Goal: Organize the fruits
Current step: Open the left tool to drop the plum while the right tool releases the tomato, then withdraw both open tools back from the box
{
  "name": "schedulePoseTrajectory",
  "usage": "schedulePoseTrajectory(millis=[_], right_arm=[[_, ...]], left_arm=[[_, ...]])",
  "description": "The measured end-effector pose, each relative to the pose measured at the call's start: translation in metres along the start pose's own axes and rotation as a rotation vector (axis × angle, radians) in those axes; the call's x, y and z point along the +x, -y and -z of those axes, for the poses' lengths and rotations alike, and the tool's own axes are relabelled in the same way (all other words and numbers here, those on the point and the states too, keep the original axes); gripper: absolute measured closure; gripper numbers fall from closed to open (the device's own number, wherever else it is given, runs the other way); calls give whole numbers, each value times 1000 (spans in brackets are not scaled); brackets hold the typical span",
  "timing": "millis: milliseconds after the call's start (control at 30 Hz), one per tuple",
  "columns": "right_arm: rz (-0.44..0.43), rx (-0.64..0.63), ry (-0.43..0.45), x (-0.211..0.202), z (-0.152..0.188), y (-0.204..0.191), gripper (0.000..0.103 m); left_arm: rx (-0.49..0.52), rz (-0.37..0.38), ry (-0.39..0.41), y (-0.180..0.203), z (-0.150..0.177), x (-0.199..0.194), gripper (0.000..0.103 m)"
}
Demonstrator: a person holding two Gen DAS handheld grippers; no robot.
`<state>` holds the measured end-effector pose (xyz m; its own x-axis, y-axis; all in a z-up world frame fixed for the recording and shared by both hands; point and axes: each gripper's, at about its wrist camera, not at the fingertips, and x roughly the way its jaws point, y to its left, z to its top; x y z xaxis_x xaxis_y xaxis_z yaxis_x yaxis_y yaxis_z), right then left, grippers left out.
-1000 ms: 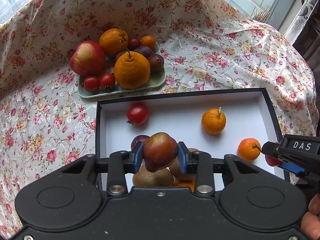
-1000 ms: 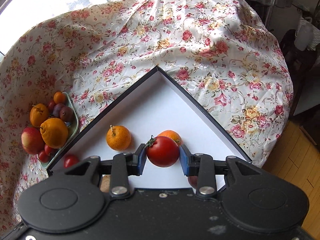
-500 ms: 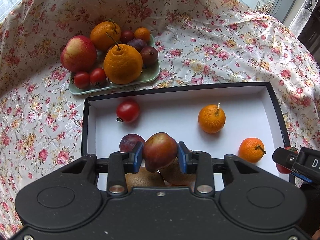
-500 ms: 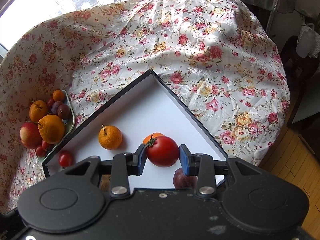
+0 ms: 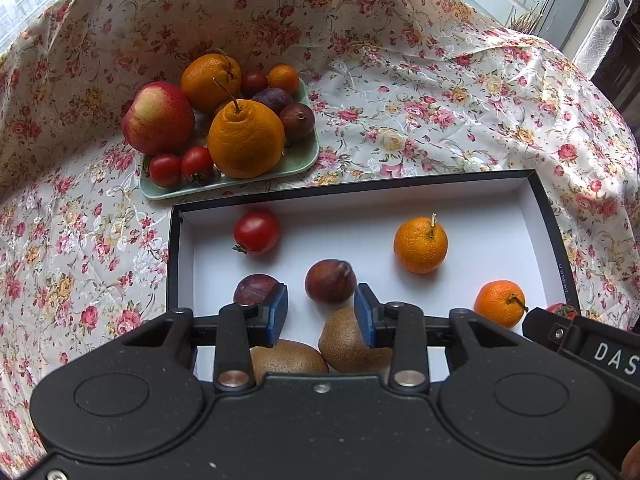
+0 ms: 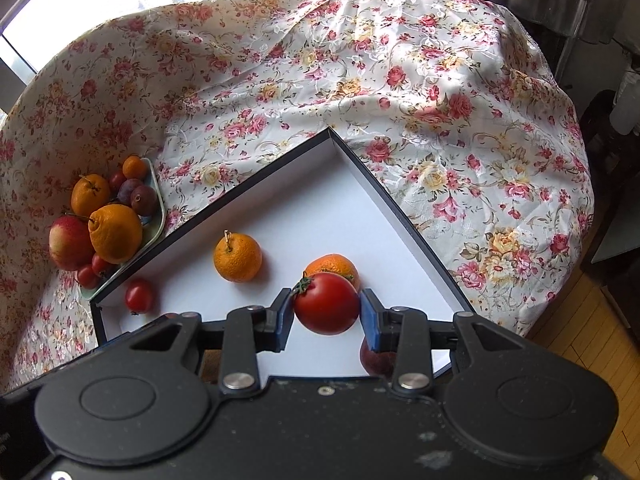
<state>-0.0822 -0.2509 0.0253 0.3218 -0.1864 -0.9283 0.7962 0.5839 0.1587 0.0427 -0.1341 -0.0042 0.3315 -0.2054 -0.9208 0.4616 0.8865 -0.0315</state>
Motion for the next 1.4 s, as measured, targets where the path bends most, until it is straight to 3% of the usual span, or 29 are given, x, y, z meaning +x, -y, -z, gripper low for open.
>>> schedulePoseTrajectory(millis=[533,1400], right_arm=[[-22,-36,-21,-8,6,-9,64],[11,-189,-59,-21,59,-31,64]], left_arm=[[40,-32,12,-10,21,-15,57],[-7,-23,11,-41,57,-53,57]])
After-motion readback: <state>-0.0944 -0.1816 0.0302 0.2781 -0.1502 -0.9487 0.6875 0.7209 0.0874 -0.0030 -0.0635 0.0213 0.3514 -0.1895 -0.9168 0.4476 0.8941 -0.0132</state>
